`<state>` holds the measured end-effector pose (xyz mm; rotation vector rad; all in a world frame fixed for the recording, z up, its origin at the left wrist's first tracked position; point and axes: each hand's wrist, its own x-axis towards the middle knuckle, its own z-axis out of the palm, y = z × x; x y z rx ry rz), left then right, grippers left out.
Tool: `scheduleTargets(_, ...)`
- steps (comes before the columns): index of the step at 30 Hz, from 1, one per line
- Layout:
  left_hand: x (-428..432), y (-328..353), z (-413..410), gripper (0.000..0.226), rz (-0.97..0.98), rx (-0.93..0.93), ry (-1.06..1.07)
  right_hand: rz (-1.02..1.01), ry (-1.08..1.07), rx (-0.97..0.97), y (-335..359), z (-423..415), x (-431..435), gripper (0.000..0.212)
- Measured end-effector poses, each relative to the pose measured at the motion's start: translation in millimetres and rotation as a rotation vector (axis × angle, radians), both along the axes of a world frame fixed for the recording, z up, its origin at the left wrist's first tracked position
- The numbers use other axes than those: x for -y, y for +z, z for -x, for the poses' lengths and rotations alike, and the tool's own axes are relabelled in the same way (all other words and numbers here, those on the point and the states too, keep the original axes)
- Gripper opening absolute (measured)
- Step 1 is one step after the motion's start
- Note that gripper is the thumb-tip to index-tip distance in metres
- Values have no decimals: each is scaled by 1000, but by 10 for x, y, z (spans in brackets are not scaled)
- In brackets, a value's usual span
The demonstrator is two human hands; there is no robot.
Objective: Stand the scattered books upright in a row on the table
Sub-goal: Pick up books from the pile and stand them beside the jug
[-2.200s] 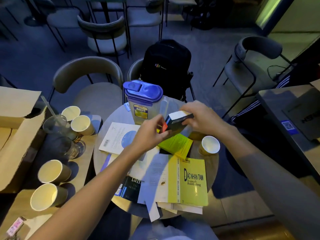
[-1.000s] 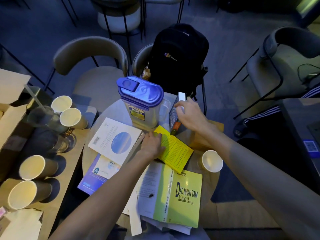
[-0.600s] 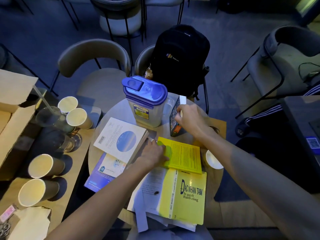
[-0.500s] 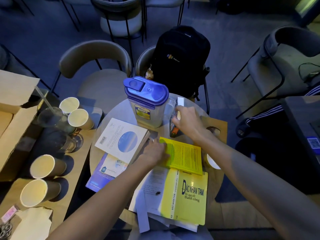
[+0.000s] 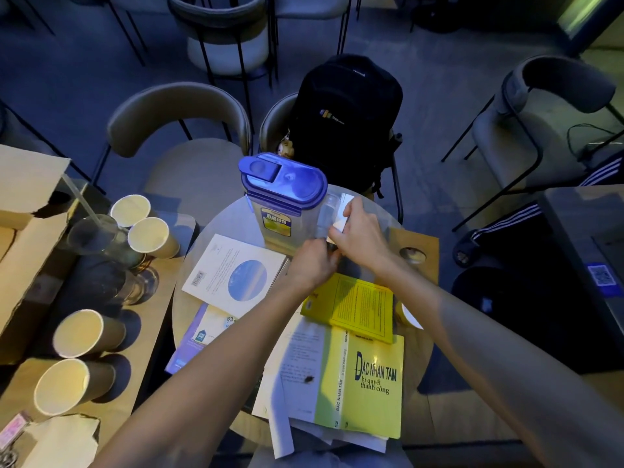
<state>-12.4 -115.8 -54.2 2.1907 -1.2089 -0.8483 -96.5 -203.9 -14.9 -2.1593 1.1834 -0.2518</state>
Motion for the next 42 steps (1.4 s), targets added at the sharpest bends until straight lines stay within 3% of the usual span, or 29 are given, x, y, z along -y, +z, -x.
scheduleTargets(13, -221, -51, -185, 40, 7, 86, -20, -3, -3, 96, -11, 182, -24, 21)
scheduleTargets(20, -298, -30, -194, 39, 71, 2, -21, 20, 74, 32, 23, 142, -156, 49)
scheduleTargets(24, -224, 46, -137, 28, 123, -113, -27, 66, 109, -16, 13, 94, -173, 48)
scheduleTargets(28, -159, 32, -111, 25, 161, -84, -35, 128, 149, -18, -28, 114, -174, 41)
scheduleTargets(35, -227, -174, -76, 17, 245, 9, -23, 185, 130, 94, -212, 121, -208, 37)
scheduleTargets(42, -212, -585, -210, 40, 343, 76, -16, 238, -15, 317, -652, 210, -316, 50)
